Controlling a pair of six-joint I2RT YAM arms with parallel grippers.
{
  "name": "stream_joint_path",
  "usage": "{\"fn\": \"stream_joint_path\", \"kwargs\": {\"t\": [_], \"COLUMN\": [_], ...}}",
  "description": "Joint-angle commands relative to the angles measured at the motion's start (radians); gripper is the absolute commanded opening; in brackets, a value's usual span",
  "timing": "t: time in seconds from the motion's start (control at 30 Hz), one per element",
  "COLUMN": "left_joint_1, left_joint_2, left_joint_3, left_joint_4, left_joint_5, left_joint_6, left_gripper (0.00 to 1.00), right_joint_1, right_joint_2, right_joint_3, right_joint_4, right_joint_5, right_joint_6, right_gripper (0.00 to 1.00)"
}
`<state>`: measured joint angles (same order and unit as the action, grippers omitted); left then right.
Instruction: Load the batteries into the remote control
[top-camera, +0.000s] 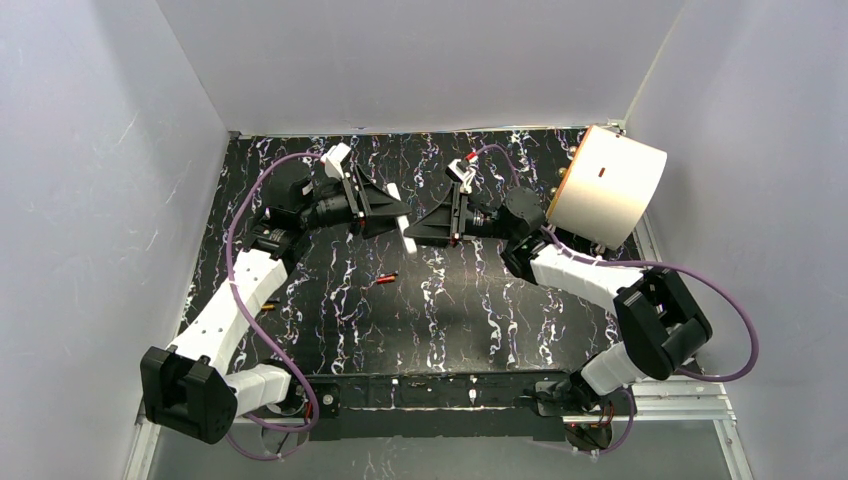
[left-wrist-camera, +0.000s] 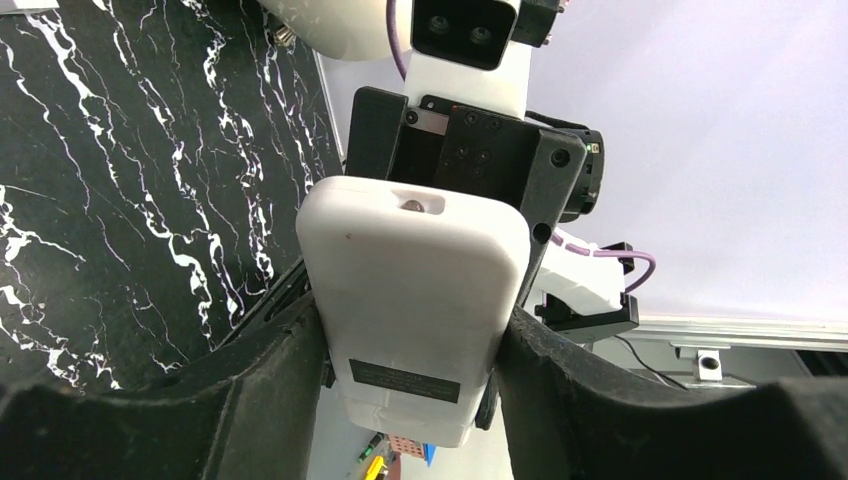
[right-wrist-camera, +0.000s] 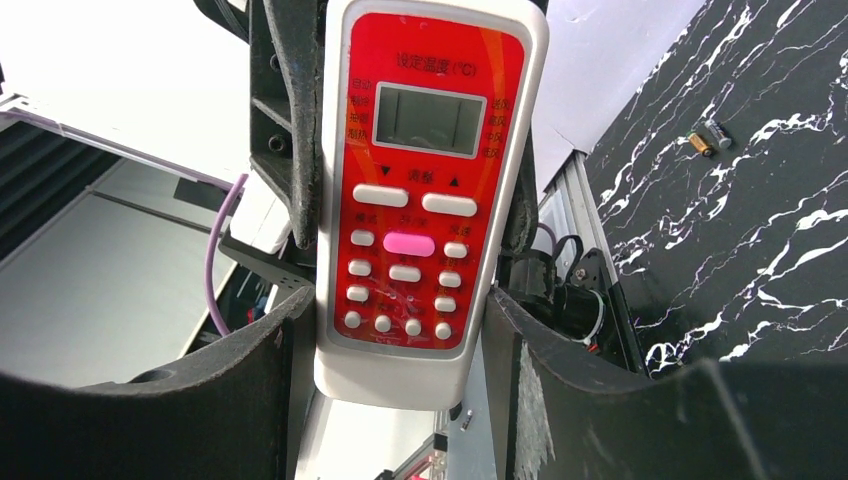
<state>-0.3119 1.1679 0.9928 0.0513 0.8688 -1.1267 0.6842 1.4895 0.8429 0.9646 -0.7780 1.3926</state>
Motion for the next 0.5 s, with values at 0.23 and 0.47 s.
{"fn": "stream_joint_path", "kwargs": {"t": [0.23, 0.47], "left_joint_1": [-0.006, -0.006], "left_joint_2": [-0.024, -0.043], "left_joint_3": [0.006, 0.074], "left_joint_4": [-0.016, -0.291], "left_joint_5": [-0.027, -0.222], "left_joint_6": [0.002, 0.102], "left_gripper": [0.10, 0.00], "right_joint_1": [0.010, 0.057], "right_joint_2": [-0.121, -0.249], "right_joint_3": [0.068, 0.176], "right_joint_4": [-0.387, -0.775], "right_joint_5": [0.083, 0.315], "right_joint_6": [-0.324, -0.670], "right_gripper": [0.79, 0.92]}}
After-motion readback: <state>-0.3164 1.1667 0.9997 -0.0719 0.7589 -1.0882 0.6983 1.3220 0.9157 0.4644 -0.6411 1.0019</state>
